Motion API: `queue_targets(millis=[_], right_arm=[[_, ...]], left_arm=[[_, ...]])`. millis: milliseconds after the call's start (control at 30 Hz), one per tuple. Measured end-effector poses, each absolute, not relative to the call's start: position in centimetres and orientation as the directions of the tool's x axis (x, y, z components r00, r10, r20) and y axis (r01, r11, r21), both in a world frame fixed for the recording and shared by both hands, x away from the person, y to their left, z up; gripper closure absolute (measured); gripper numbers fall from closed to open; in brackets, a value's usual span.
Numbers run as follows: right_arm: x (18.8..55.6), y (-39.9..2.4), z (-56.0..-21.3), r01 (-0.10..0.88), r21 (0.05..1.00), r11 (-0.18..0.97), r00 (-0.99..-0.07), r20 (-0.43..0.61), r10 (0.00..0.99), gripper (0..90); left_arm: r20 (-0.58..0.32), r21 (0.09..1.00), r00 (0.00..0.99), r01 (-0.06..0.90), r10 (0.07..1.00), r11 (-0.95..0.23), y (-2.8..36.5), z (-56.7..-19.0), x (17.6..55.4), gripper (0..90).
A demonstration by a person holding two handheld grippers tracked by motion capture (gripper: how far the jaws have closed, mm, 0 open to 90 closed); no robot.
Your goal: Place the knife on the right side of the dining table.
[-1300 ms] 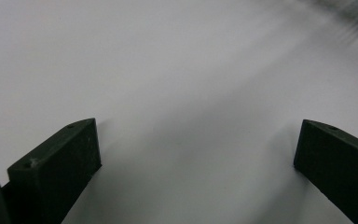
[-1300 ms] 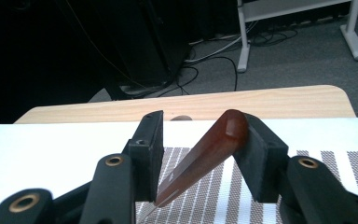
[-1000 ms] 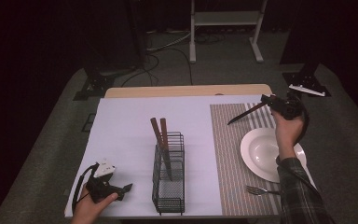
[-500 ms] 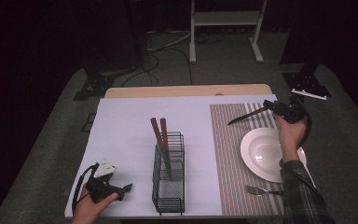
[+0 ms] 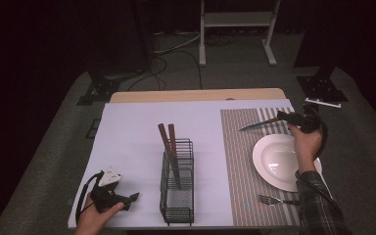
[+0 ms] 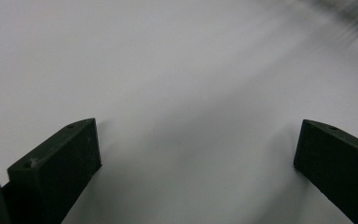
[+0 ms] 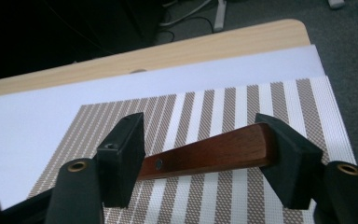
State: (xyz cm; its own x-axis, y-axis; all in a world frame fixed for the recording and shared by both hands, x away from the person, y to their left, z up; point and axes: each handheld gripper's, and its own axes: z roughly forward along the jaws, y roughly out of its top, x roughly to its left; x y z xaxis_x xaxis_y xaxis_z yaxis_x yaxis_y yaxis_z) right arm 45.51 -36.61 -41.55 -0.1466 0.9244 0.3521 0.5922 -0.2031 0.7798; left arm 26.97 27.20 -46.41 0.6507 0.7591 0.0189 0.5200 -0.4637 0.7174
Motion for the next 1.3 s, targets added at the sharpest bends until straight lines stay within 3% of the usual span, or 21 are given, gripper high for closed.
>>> queue_targets(millis=[1300], right_arm=[[47.3, -35.8, -43.5, 0.769, 0.635, -0.070, -0.070, 0.193, 0.979, 15.3]], left_arm=[[0.019, 0.717, 0.651, 0.520, 0.759, -0.464, 27.2, -46.4, 27.0, 0.0]])
